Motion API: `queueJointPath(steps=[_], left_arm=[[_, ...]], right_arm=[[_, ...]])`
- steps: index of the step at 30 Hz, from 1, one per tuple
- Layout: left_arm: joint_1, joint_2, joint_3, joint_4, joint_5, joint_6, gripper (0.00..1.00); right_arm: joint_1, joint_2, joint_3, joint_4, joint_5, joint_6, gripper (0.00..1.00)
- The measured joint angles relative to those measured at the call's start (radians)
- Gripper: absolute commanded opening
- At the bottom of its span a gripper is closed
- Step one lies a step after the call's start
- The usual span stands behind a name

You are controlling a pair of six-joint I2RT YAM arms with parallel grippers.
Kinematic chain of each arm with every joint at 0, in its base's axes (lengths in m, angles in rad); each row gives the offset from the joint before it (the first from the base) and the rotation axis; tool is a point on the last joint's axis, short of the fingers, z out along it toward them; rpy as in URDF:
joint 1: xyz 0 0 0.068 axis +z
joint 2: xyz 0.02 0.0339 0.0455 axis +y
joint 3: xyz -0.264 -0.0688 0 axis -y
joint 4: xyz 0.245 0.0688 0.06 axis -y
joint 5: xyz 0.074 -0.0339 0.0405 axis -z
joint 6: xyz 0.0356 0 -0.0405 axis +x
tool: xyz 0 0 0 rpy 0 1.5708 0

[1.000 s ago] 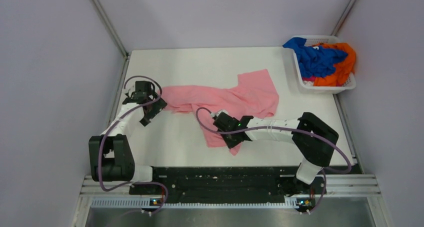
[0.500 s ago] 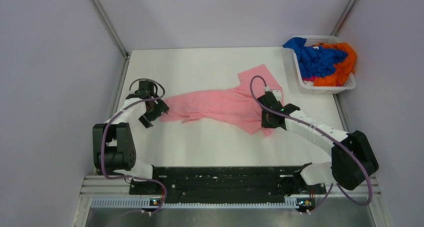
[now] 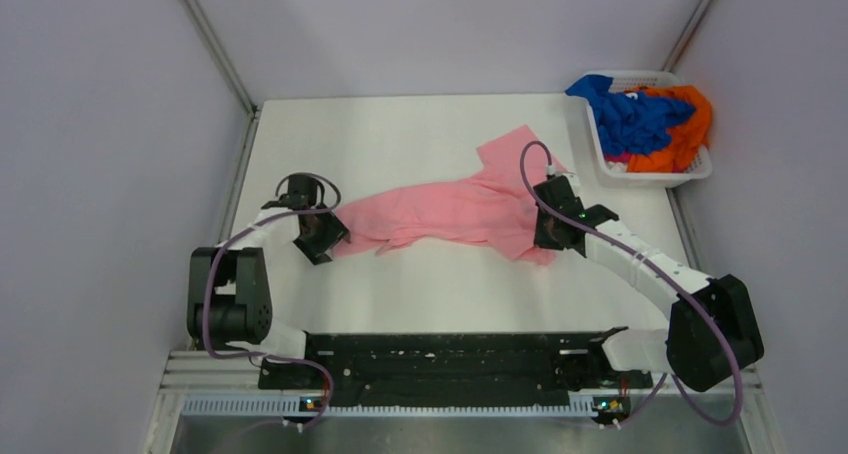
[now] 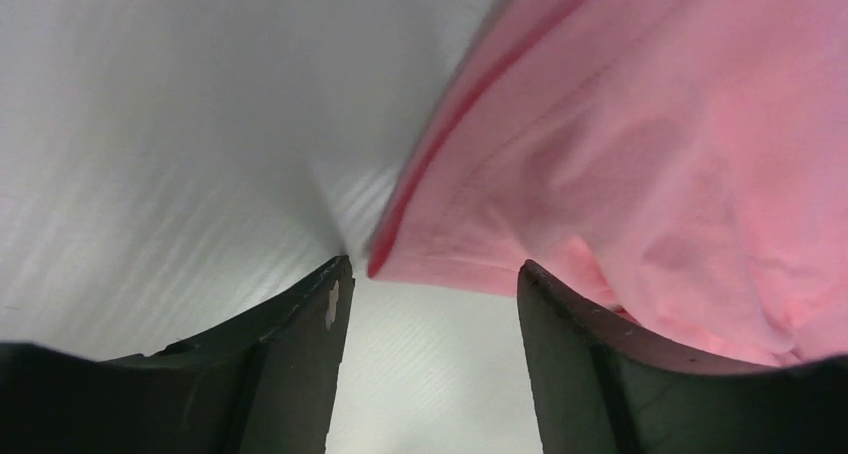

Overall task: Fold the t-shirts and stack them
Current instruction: Flatten out the tshirt

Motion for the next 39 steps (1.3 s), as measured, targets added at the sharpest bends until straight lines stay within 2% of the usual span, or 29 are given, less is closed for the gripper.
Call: queueJointPath(steps=[9,10,11,12,13,20,25,33,39], left_arm=[[-0.090,0.064,0.046,0.002,-0.008,-0.021,0.40],[-0.098,0.071,0.055,-0.001,-0.021,-0.021,0.34],[-0.106,0.078,0.061,-0.003,-0.032,-0.022,0.21],[-0.114,0.085,0.069,-0.006,-0.044,-0.024,0.03],[-0.119,0.094,0.077,-0.008,-0.055,-0.027,0.00],[-0.131,0.135,0.137,-0.012,-0.121,-0.003,0.00],[-0.137,0.053,0.204,-0.049,-0.190,0.026,0.00],[-0.157,-0.268,0.349,0.049,-0.225,0.076,0.00],[-0.160,-0.367,0.525,0.080,-0.228,0.127,0.00]], right_arm=[[0.000,0.000,0.000,0.001,-0.004,-0.018,0.00],[0.000,0.000,0.000,0.001,-0.003,-0.019,0.00],[0.000,0.000,0.000,0.000,-0.003,-0.020,0.00],[0.000,0.000,0.000,0.000,-0.003,-0.023,0.00],[0.000,0.000,0.000,0.000,-0.003,-0.025,0.00],[0.000,-0.023,0.000,0.000,0.035,-0.026,0.00],[0.000,-0.063,0.031,0.007,0.087,-0.025,0.00],[0.000,-0.169,0.269,0.082,0.163,-0.088,0.00],[0.000,-0.247,0.525,0.129,0.159,-0.253,0.00]])
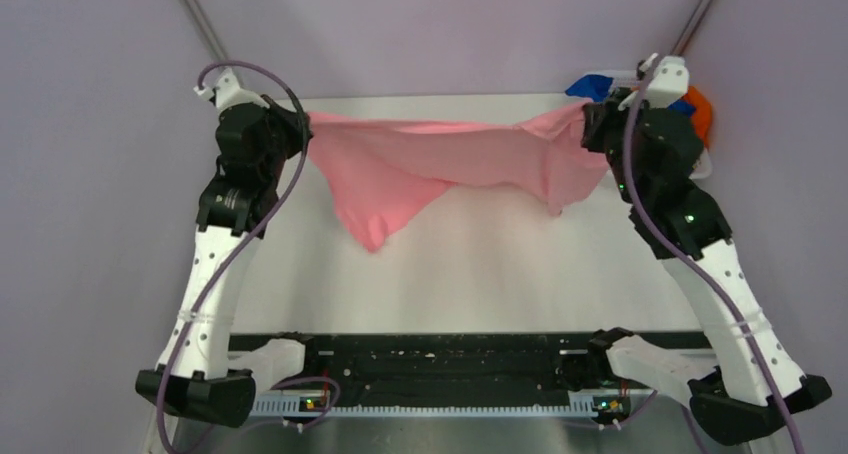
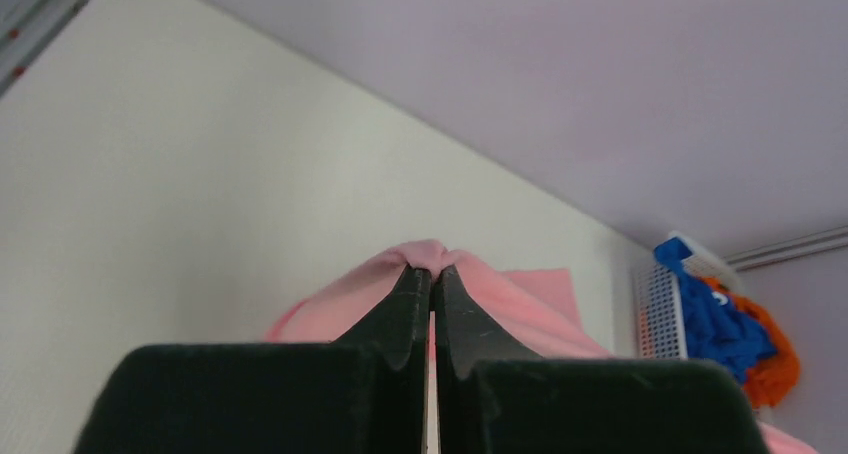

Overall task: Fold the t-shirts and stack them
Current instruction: Flatten out the tshirt

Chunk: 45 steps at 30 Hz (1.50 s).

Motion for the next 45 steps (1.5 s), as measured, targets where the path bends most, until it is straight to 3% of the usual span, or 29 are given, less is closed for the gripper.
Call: queueJointPath(steps=[8,15,20,24,31,37,42,43,45], left_arm=[[-0.001,-0.173,0.189,0.048,0.046,0.080,0.00],[-0.001,-0.300,0.356,0.060,0.117,0.136,0.00],[-0.001,-0.364,0.428,0.076,0.138,0.167,0.00],[-0.001,-0.373,0.420,0.100,0.146,0.174,0.00],[-0.001,-0.304,0.276,0.133,0.092,0.177,0.00],[-0.001,-0.138,0.030,0.198,-0.035,0.174,0.00],[0.000,0.114,-0.177,0.270,-0.134,0.157,0.00],[0.002,0.181,-0.190,0.275,-0.147,0.154,0.03],[0.009,0.333,-0.177,0.280,-0.167,0.142,0.20]], right_arm=[[0.000,-0.035,0.415,-0.053,-0.278,-0.169,0.00],[0.000,-0.039,0.750,-0.132,-0.565,-0.182,0.00],[0.000,-0.047,0.871,-0.130,-0.707,-0.165,0.00],[0.000,-0.046,0.874,-0.137,-0.731,-0.157,0.00],[0.000,-0.025,0.713,-0.105,-0.552,-0.229,0.00],[0.000,0.026,0.278,0.095,-0.290,-0.326,0.00],[-0.001,0.195,-0.074,0.280,-0.156,-0.357,0.01],[-0.002,0.238,-0.108,0.301,-0.144,-0.357,0.06],[-0.006,0.359,-0.141,0.353,-0.130,-0.348,0.21]])
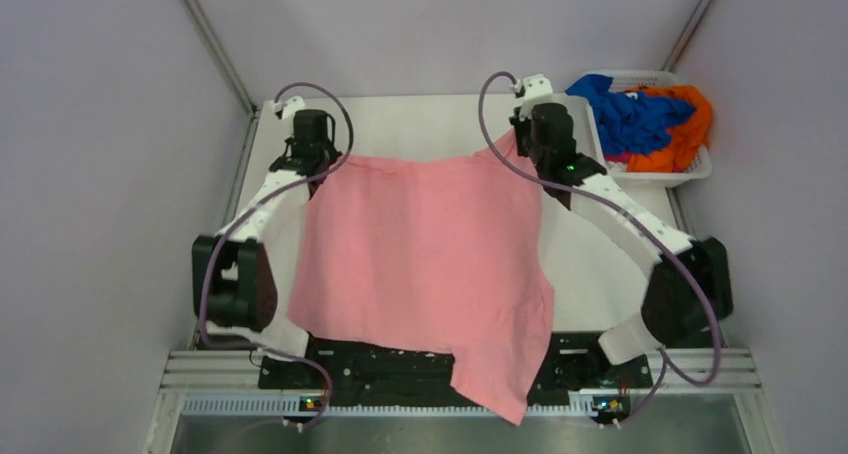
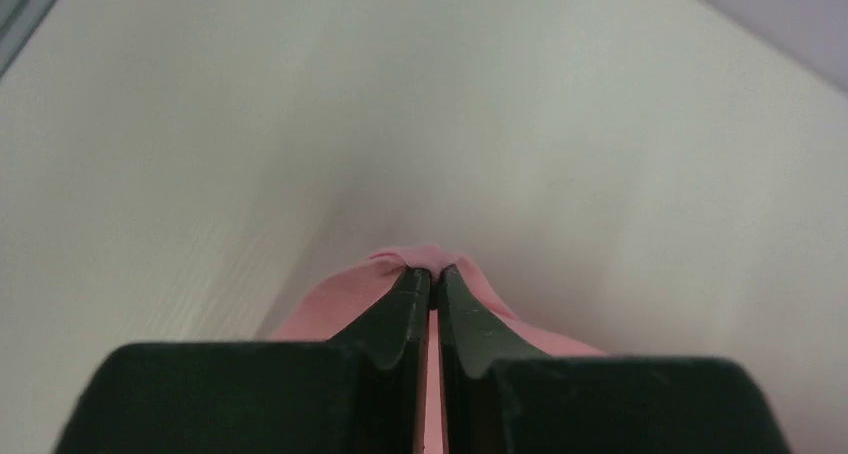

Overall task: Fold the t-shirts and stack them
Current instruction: Flatten out the tshirt

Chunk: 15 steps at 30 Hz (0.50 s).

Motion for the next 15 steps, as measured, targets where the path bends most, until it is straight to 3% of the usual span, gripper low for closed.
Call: queueJointPath(steps=[2,3,4,7,9,15], left_arm=[[0.012,0.151,0.055,-0.014,-0.008,-0.015,0.53],[0.020,0.245,0.123,-0.052,-0.018,-0.035,0.86],[0.026,0.319,0.182,-0.069,-0.022,-0.040,0.97],[0.042,0.499,0.365,-0.121,-0.020,-0.060,0.99],[0.047,0.529,0.406,-0.134,-0.014,-0.066,0.99],[0.049,0.417,0.319,-0.129,0.042,-0.066,0.99]], right_arm=[[-0.010,0.143,0.012,0.072,-0.002,0.024,0.48],[-0.016,0.227,0.034,0.099,-0.008,0.043,0.76],[-0.023,0.312,0.073,0.106,-0.012,0.063,0.94],[-0.043,0.583,0.277,0.064,-0.017,0.119,0.99],[-0.048,0.674,0.359,0.035,-0.026,0.151,0.99],[-0.053,0.549,0.190,0.052,-0.106,0.272,0.99]])
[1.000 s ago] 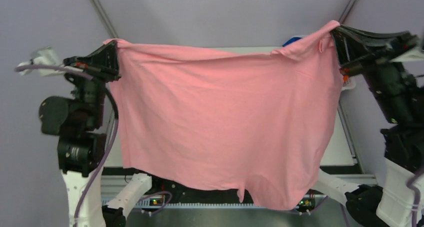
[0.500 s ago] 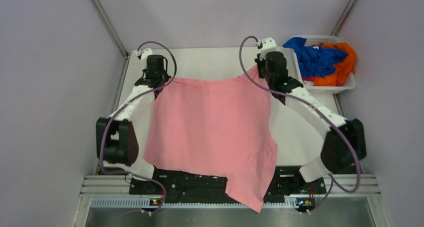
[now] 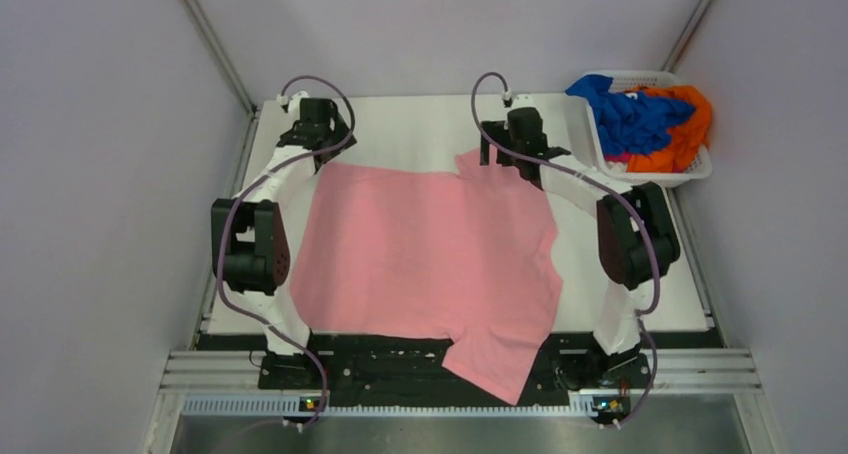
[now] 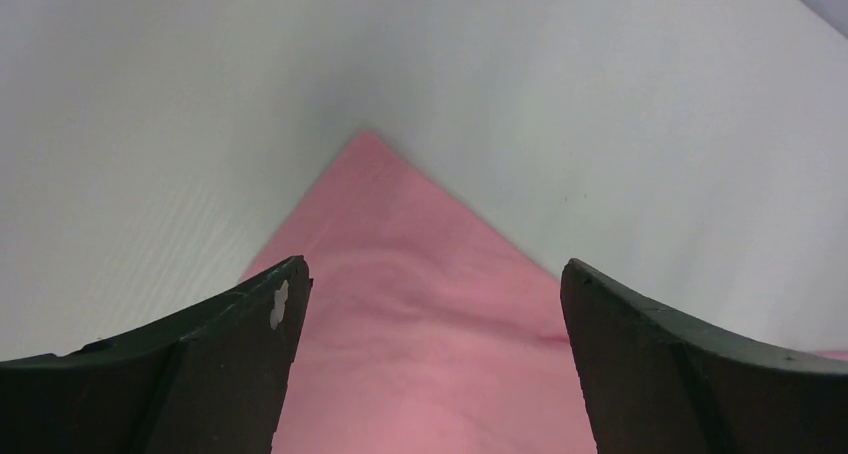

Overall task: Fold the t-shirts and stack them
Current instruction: Flatten out the tshirt

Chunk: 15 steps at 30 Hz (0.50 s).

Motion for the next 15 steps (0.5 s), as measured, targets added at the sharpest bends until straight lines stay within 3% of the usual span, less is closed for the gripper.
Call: queueJointPath(steps=[8,15], left_arm=[[-0.001,-0.211,-0.261,-0.007,0.158,-0.022,0.99],[-0.002,-0.237,-0.354,-0.030,0.314,-0.026,0.99]], right_arm=[[0.000,-0.237,-0.277,0.045,-0.189,0.169,0.99],[0.042,-0.318,-0.479,-0.055,-0.187,0.244,0.99]])
